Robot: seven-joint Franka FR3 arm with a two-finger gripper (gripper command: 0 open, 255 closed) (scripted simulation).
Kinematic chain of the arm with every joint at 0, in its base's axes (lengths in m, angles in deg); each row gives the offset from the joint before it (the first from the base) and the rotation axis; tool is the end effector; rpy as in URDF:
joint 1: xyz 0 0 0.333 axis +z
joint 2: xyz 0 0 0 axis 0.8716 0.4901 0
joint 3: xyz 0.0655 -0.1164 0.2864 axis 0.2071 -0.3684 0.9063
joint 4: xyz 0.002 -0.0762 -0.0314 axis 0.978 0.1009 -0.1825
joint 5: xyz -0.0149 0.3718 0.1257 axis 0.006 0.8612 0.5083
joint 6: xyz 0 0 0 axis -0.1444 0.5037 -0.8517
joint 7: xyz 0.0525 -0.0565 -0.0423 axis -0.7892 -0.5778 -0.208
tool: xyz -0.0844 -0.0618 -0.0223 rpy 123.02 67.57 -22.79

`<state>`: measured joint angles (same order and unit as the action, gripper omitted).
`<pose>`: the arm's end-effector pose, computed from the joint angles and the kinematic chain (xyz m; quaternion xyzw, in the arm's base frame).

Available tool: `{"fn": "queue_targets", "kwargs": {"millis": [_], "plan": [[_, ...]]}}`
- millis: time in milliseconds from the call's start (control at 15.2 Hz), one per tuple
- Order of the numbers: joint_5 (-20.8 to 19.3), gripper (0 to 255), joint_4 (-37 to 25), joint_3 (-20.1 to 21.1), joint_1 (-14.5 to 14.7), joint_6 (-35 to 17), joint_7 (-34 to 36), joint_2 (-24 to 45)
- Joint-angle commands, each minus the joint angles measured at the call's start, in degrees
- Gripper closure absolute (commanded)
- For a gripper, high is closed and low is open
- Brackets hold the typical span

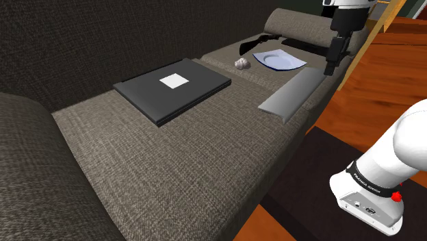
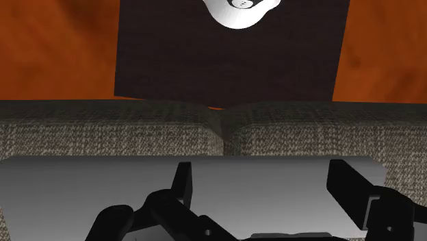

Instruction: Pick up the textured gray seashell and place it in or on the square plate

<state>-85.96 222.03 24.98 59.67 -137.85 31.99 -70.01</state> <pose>0.2927 -0.0081 0.5405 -0.9937 -0.0703 0.0865 0.0147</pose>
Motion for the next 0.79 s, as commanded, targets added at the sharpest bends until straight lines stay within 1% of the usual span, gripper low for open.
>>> {"fn": "queue_targets", "kwargs": {"millis": [0,396,726], "plan": [[0.0,0,0.0,0.0,0.0,0.0,0.0,0.0],[2.19,0,-7.29,-4.3,0.75,-6.98,-5.55,14.05],[5.68,0,-15.5,-7.37,1.67,-10.27,-10.77,25.91]]}}
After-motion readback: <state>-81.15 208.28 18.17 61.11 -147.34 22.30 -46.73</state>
